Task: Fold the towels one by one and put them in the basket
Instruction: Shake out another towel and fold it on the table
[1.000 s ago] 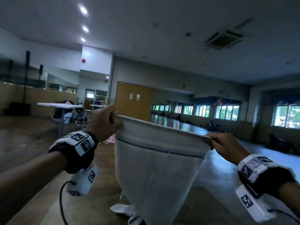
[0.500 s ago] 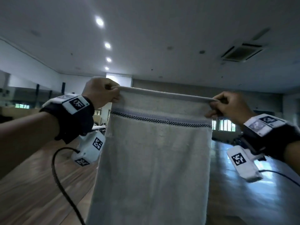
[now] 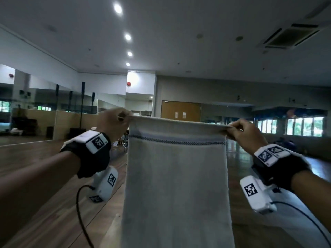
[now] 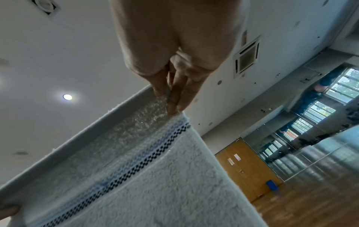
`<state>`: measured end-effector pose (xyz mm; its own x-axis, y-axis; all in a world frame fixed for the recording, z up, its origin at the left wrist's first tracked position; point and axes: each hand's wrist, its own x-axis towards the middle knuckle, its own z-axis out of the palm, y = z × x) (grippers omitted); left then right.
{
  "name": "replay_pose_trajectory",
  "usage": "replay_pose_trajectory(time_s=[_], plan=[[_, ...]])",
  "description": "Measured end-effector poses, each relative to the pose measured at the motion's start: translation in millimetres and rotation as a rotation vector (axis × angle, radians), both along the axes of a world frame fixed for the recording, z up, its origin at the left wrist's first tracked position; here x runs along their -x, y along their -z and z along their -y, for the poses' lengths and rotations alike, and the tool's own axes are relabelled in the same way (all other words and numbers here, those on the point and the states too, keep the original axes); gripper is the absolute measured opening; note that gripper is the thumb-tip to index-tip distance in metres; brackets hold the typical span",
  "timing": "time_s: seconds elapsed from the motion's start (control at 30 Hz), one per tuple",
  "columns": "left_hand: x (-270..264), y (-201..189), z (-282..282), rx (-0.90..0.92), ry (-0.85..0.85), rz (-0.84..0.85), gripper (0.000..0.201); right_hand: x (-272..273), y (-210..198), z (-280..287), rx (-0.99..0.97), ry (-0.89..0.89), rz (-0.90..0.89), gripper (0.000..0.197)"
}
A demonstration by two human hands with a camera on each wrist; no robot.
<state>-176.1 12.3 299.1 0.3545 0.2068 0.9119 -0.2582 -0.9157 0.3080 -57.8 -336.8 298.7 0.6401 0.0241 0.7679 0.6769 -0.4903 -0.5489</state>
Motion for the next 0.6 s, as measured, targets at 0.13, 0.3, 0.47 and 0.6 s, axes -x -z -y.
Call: replay_pose_trajectory(time_s=[0.13, 0.3, 0.47, 0.6], plan=[[3, -20, -4, 0.045, 0.05, 0.059, 0.017, 4, -16, -3, -0.093, -0.096, -0.02, 0.015], [10, -11, -12, 0.049, 0.056, 0.12, 0.017, 9, -10, -8, -0.108, -0.158, 0.005, 0.01], [9, 8, -28, 0.014, 0.049, 0.022, 0.016, 2, 4, -19, -0.052, -0.172, 0.028, 0.006], [-1, 28, -42, 0.036, 0.09, -0.038, 0.015, -11, 23, -29, -0.034, -0.201, -0.001, 0.005]])
